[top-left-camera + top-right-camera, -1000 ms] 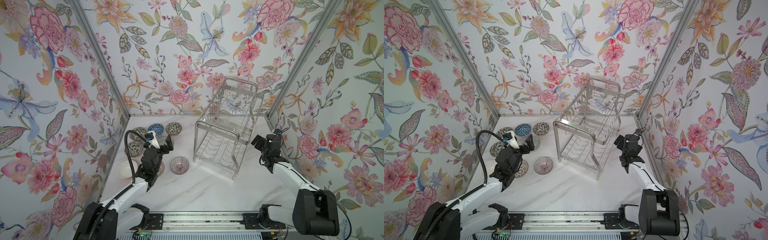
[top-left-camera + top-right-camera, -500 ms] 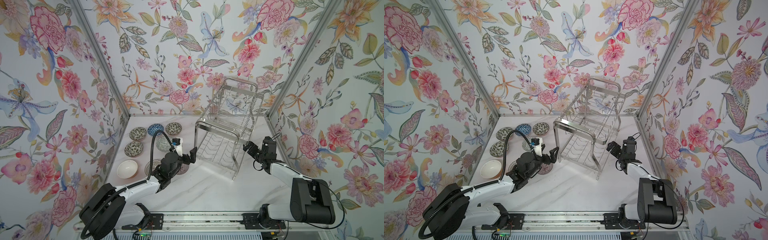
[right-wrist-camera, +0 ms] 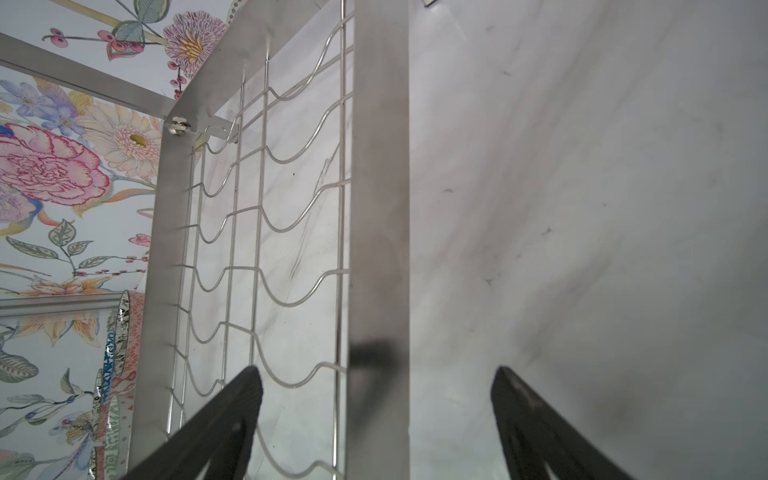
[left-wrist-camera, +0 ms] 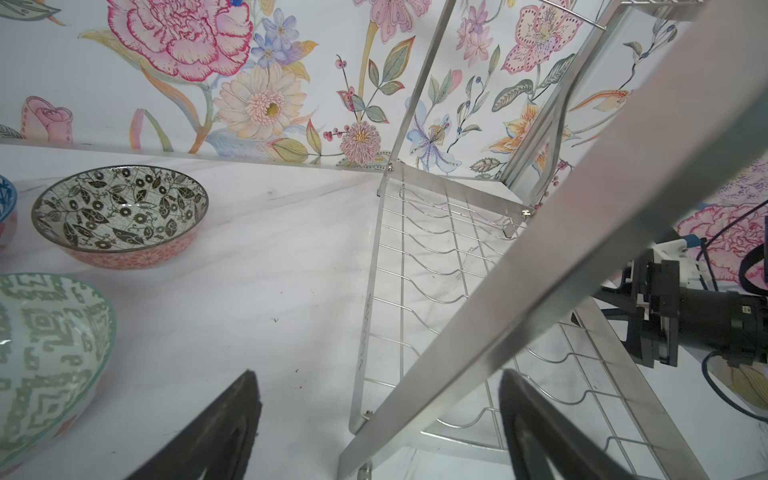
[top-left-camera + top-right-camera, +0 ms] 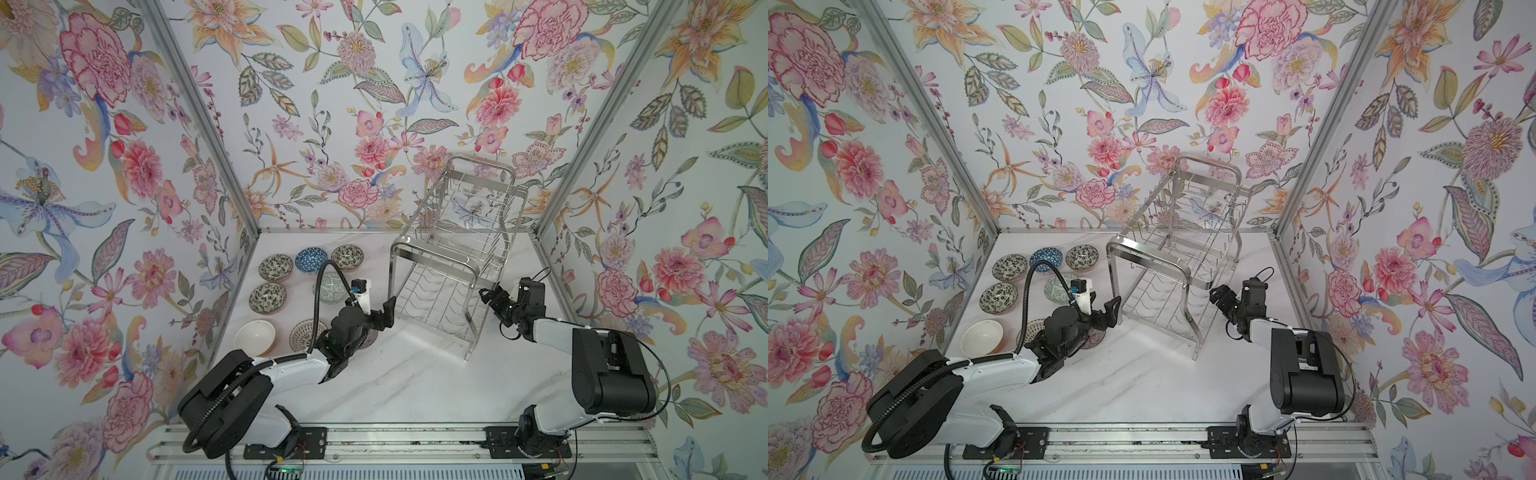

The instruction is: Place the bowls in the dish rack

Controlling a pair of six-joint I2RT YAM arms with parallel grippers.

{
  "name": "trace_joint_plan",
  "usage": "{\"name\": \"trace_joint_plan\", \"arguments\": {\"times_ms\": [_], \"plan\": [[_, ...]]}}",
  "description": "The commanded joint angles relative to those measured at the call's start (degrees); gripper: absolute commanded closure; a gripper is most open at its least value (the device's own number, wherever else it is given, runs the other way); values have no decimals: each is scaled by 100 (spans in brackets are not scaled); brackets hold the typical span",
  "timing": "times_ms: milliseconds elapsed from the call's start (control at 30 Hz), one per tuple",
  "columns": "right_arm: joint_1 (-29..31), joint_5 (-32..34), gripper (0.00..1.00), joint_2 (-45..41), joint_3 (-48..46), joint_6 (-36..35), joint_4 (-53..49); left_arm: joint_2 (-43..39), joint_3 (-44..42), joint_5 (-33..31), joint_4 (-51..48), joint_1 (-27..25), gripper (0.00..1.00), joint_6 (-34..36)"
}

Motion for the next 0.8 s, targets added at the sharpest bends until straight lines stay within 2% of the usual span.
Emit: {"name": "trace_joint_plan", "arguments": {"times_ms": [0, 233, 367, 567, 767], "plan": [[-25, 48, 17, 183, 223, 127, 197, 250, 454, -110, 93, -42, 16, 118], [-80, -49, 31, 572, 332, 447, 572, 708, 914, -1, -182, 2, 29, 68], [-93, -107, 47, 704, 345, 594, 798, 799, 1084, 162, -362, 180, 40, 37], [-101, -42, 55, 728, 183, 790, 1021, 1037, 1234, 457, -432, 480, 51, -3], [-75, 44, 61, 542, -173, 1059, 1292, 1361, 1584, 636, -572, 681, 54, 59]]}}
